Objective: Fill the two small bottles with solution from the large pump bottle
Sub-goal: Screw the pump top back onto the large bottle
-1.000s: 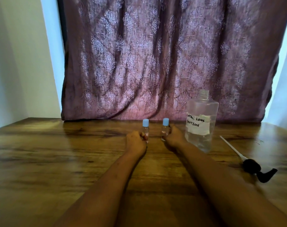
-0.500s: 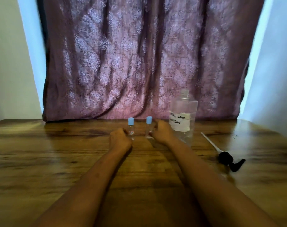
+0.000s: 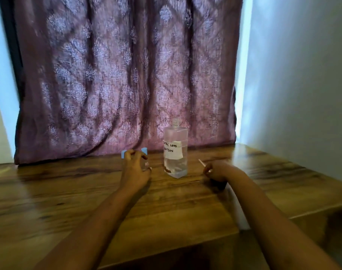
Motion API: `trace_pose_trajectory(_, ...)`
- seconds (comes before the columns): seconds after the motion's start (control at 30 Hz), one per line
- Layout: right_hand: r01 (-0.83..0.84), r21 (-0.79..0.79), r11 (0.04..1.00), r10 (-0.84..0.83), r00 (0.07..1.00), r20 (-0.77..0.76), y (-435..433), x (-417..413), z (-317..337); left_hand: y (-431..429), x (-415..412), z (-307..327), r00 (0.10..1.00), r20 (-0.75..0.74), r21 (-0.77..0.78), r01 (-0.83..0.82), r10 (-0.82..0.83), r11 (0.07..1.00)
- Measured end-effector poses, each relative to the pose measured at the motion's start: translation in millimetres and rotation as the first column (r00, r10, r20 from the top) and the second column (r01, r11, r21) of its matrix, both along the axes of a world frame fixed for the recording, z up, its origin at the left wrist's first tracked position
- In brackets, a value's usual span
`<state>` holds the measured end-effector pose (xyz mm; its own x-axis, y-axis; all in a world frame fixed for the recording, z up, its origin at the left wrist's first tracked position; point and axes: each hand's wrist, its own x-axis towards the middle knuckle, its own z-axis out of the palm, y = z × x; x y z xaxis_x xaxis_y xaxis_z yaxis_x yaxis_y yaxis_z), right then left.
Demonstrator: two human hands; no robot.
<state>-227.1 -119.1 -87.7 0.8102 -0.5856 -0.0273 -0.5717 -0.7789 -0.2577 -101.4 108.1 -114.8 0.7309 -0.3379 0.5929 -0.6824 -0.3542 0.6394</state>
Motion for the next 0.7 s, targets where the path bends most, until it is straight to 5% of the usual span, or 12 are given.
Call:
trace_pose_trajectory(0.17,0.054,0.024,0.998,-0.054,0.999,0.005,8.3,-1.7,-10.1,-12.4,-22.5,8.2,0.987,-0.149,0.01,0.054,-0.052,0.999)
trace_pose_trajectory(0.4,-0.161,0.401,0.902,0.047,0.959,0.279,27.8,-18.8,2.9,-17.3,-40.0,17.7,0.993,-0.072,0.15,0.103,-0.093,0.983)
trace_pose_trajectory(0.53,-0.337,0.268,0.902,0.179,0.86,0.477,36.2,-24.7,8.0,-17.3,-45.3,17.4,0.99,-0.073,0.174,0.13,-0.119,0.976)
trace_pose_trajectory(0.7,-0.346,0.128,0.929,0.145,0.662,0.735,48.3,-30.5,20.8,-12.6,-53.0,21.7,0.988,-0.065,0.185,0.149,-0.139,0.971)
